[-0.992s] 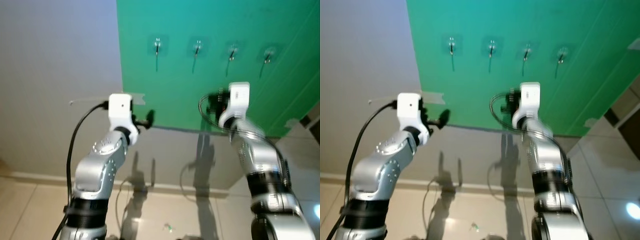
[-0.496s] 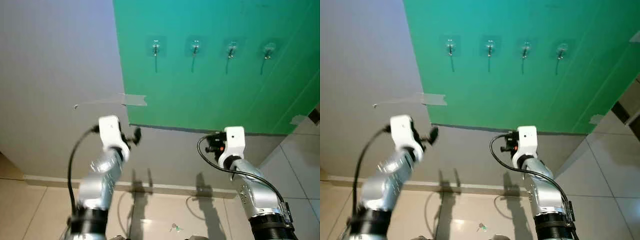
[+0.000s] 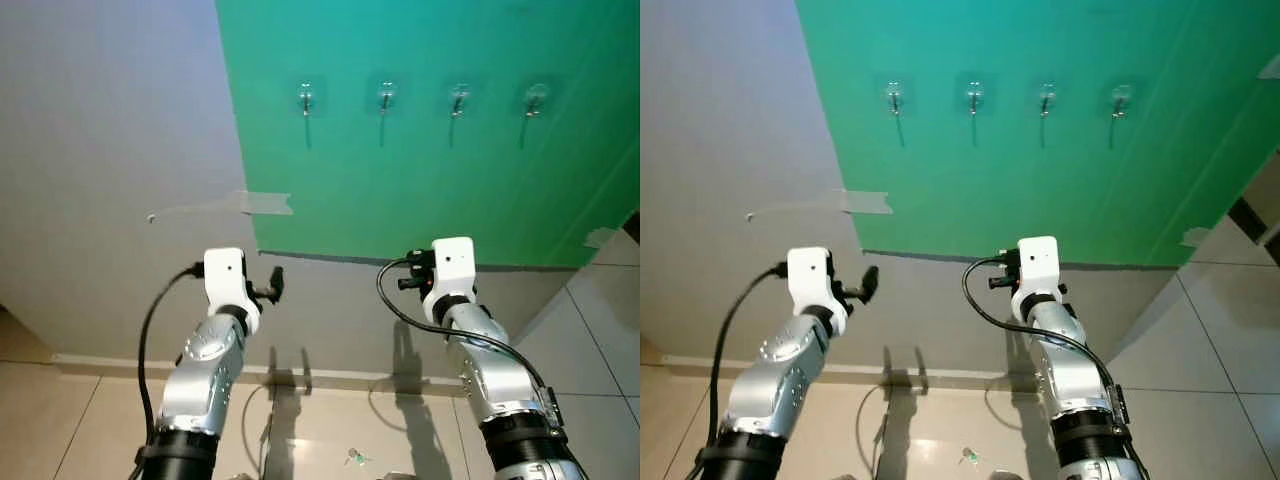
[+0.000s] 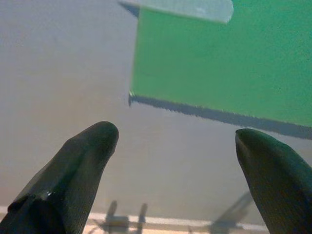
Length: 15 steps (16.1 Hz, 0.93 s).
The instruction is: Hang keys on a hook
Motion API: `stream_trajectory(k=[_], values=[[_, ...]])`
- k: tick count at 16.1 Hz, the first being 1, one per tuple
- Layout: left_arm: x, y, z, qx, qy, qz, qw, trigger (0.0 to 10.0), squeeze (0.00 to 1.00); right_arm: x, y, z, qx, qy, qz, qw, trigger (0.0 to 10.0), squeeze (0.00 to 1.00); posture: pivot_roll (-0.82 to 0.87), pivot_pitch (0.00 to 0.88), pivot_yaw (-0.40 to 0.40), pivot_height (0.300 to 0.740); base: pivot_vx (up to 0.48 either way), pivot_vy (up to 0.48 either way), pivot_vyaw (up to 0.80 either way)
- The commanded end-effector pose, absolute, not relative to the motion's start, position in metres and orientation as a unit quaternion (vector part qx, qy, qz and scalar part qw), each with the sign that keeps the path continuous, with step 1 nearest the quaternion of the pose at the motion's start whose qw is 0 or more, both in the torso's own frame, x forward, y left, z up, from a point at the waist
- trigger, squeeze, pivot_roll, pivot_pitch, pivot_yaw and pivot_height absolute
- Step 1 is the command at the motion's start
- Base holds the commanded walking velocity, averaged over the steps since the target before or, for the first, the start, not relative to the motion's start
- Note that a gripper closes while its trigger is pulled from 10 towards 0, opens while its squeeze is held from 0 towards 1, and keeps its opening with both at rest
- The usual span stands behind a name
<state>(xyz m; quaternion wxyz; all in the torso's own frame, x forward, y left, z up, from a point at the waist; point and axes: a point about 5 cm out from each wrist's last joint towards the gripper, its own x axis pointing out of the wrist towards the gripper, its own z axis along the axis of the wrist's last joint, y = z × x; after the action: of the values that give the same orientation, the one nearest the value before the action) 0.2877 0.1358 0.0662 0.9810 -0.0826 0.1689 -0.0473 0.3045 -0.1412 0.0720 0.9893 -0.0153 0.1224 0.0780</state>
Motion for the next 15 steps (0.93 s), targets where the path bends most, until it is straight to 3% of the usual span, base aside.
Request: stream_trajectory(k=[1,5,15], values=[[0.289,0.132,0.070,-0.082,0.157,-0.068,0.982,10.0,0.00,0.311,-0.134,0.077,-0.026,0.108,0.090,0.990,10.0,0.00,-0.12,0.000,0.014,0.740,0.000,0.000,0.00],[0.290,0.127,0.073,-0.079,0.161,-0.086,0.980,10.0,0.00,0.317,-0.129,0.081,-0.030,0.108,0.099,0.989,10.0,0.00,-0.11,0.000,0.027,0.740,0.000,0.000,0.00],[0.292,0.115,0.073,-0.102,0.167,-0.121,0.973,10.0,0.00,0.323,-0.136,0.084,-0.042,0.101,0.092,0.990,10.0,0.00,-0.15,0.000,0.055,0.740,0.000,0.458,0.00]])
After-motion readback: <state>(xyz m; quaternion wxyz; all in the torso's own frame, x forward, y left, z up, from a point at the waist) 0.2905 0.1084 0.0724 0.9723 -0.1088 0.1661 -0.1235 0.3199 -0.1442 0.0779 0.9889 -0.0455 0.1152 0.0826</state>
